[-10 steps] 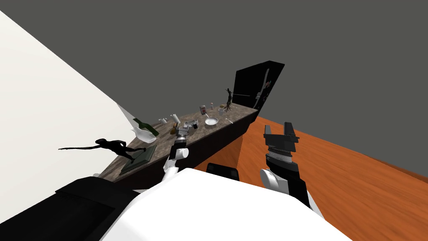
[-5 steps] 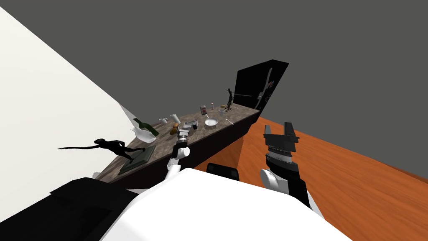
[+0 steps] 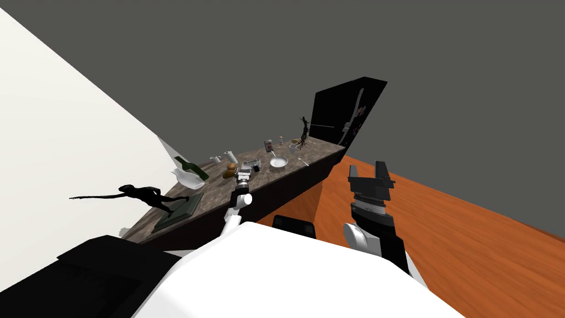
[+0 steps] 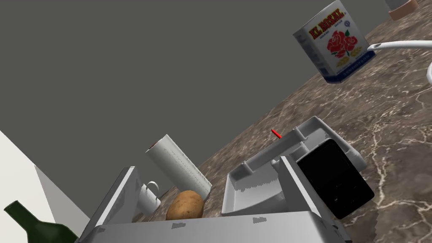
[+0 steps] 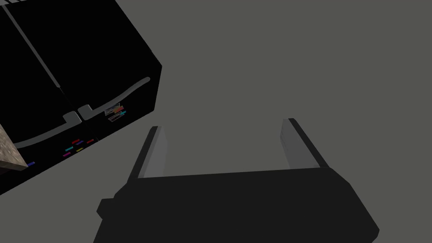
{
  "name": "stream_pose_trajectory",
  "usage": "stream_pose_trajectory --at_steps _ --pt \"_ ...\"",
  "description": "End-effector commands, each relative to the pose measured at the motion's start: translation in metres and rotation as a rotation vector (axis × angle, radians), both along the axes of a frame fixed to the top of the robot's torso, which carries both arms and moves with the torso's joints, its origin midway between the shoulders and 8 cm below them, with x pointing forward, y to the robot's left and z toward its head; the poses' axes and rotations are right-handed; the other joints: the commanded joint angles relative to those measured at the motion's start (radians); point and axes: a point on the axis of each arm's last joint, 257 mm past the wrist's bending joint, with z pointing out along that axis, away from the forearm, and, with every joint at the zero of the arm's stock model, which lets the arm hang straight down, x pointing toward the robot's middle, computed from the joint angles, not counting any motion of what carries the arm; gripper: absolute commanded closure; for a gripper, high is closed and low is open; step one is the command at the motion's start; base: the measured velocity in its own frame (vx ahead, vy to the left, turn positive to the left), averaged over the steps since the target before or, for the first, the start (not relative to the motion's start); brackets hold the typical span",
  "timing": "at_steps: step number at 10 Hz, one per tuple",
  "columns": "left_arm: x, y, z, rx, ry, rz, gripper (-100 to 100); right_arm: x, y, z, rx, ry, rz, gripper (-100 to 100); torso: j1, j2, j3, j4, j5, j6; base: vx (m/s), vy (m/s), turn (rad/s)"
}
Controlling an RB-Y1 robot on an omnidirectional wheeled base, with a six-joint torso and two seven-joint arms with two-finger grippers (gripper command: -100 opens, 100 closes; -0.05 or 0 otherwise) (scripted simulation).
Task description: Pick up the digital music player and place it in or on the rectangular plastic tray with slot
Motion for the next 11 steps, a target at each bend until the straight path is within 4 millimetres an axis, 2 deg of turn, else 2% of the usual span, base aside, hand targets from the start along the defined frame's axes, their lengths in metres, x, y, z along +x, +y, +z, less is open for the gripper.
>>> stream_pose_trajectory --at_steps 1,2,4,7,11 --pt "0.005 0.002 -0.014 -0.062 -0.006 -0.001 -100 0.0 0.0 0.0 0.0 0.0 0.0 0 0.0 0.0 0.0 0.0 0.0 0.0 0.05 -0.013 0.052" --pt "0.008 0.003 -0.028 -0.116 -0.005 0.0 -100 0.0 0.0 0.0 0.0 0.0 0.0 0 0.0 0.0 0.0 0.0 0.0 0.0 0.082 -0.033 0.062" --pt "0.012 0.004 -0.039 -0.167 -0.008 -0.001 -100 0.0 0.0 0.0 0.0 0.0 0.0 0 -0.001 -0.004 -0.002 -0.001 0.0 0.0 0.102 -0.023 0.052" --pt "0.021 0.001 -0.068 -0.303 -0.021 -0.001 -100 0.0 0.0 0.0 0.0 0.0 0.0 0 0.0 -0.003 -0.002 -0.001 0.0 0.0 0.087 -0.024 0.056" --pt "0.025 -0.001 -0.087 -0.382 -0.024 0.002 -100 0.0 0.0 0.0 0.0 0.0 0.0 0 0.001 0.0 0.0 0.0 0.0 0.0 0.059 -0.015 0.03"
